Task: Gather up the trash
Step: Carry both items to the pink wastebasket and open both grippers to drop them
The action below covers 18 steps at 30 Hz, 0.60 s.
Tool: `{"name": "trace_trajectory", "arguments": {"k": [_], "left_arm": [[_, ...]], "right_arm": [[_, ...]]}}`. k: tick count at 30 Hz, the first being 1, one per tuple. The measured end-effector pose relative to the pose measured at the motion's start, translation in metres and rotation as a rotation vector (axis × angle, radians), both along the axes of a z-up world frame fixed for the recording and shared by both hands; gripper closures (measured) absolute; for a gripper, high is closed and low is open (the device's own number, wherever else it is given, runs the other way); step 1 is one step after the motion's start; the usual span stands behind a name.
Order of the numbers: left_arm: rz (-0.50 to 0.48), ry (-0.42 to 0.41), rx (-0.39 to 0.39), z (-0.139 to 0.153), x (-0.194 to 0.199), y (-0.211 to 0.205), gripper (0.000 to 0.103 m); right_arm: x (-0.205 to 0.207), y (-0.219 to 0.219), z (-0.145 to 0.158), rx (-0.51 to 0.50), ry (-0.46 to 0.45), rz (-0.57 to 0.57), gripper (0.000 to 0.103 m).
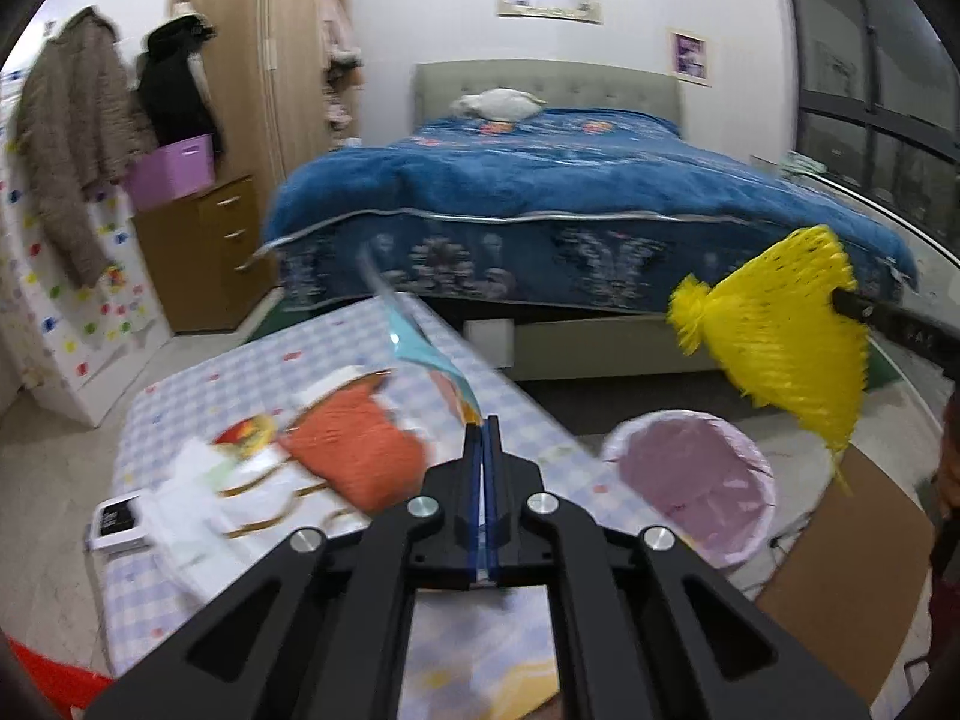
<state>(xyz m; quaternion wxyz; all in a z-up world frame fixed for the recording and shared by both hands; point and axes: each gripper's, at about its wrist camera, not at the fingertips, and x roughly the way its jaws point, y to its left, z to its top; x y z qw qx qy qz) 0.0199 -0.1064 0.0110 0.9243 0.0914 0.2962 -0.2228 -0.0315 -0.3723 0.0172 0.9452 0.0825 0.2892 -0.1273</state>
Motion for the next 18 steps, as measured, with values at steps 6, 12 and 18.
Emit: {"name": "trace_trajectory", "arguments": {"k": [6, 12, 18], "left_arm": [[-0.191, 0.001, 0.040, -0.014, -0.009, -0.069, 0.103], [-0.339, 0.041, 0.078, -0.038, -0.014, -0.127, 0.103], [-0.405, 0.096, 0.114, -0.063, -0.003, -0.167, 0.103]], "right_arm": [[-0.011, -0.019, -0.031, 0.007, 0.083, -0.050, 0.092], [-0.013, -0.037, -0.059, 0.030, 0.159, -0.094, 0.092], [-0.003, -0.053, -0.083, 0.050, 0.222, -0.114, 0.090]]}}
